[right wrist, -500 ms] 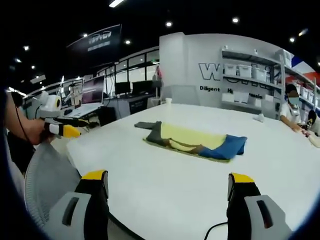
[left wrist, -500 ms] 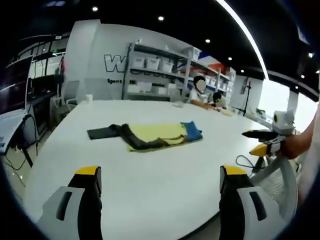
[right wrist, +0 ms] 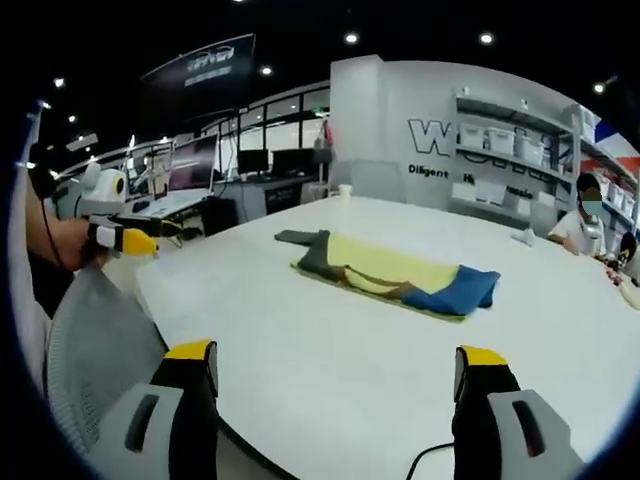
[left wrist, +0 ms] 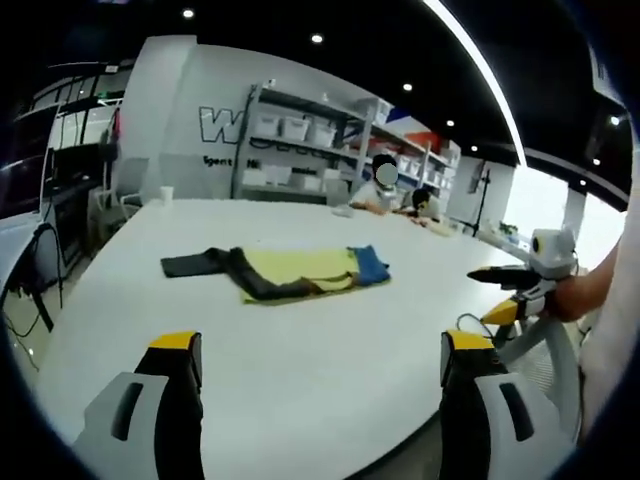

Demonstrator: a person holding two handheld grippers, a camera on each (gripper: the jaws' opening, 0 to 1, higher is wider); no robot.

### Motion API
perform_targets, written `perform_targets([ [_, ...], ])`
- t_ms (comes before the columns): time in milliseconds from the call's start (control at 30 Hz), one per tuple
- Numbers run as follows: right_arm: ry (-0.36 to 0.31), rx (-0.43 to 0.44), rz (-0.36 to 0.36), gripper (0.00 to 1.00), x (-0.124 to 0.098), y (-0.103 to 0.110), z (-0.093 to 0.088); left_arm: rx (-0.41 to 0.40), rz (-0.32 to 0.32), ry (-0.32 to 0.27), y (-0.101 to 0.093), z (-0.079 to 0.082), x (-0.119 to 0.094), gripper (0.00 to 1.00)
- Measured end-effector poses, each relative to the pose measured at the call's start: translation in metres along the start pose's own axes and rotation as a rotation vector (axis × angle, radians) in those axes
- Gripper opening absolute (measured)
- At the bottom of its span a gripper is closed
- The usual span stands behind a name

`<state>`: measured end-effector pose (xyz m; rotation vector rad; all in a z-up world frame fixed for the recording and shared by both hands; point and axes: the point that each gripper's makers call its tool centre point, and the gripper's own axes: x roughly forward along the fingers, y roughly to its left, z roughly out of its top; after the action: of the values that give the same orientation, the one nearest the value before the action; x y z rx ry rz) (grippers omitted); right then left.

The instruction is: Fold the garment on the visible template until the final outline fits inside the template.

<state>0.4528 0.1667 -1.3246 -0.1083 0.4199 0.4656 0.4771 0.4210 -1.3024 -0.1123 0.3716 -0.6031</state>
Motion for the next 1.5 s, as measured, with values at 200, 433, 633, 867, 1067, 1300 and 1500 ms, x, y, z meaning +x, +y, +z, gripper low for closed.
perform_targets([
  [200,0.001,0.034,-0.014,0.97,0.0,-0.006,-0.002,0.007,-0.011,0.021,-0.003,-0.004,0.002,0.97],
  [433,0.014,0.057,0.018,0.96,0.001,-0.002,-0.004,0.018,0.015,0.035,0.001,-0.006,0.003,0.94],
  [633,0.01,0.072,0.027,0.94,0.001,-0.002,-0.004,0.032,-0.011,0.066,-0.005,-0.013,0.004,0.94],
  [867,0.009,0.079,0.023,0.93,0.001,-0.003,-0.004,0.02,-0.016,0.076,-0.004,-0.014,0.004,0.93],
  [1067,0.002,0.078,0.017,0.94,0.0,-0.003,-0.003,0.018,-0.024,0.083,-0.005,-0.015,0.004,0.94],
  [1300,0.007,0.077,0.017,0.94,0.0,-0.003,-0.003,0.022,-0.024,0.087,-0.005,-0.016,0.004,0.94],
  [1500,0.011,0.072,0.023,0.92,0.0,-0.001,-0.004,0.019,-0.023,0.087,-0.005,-0.016,0.004,0.93],
])
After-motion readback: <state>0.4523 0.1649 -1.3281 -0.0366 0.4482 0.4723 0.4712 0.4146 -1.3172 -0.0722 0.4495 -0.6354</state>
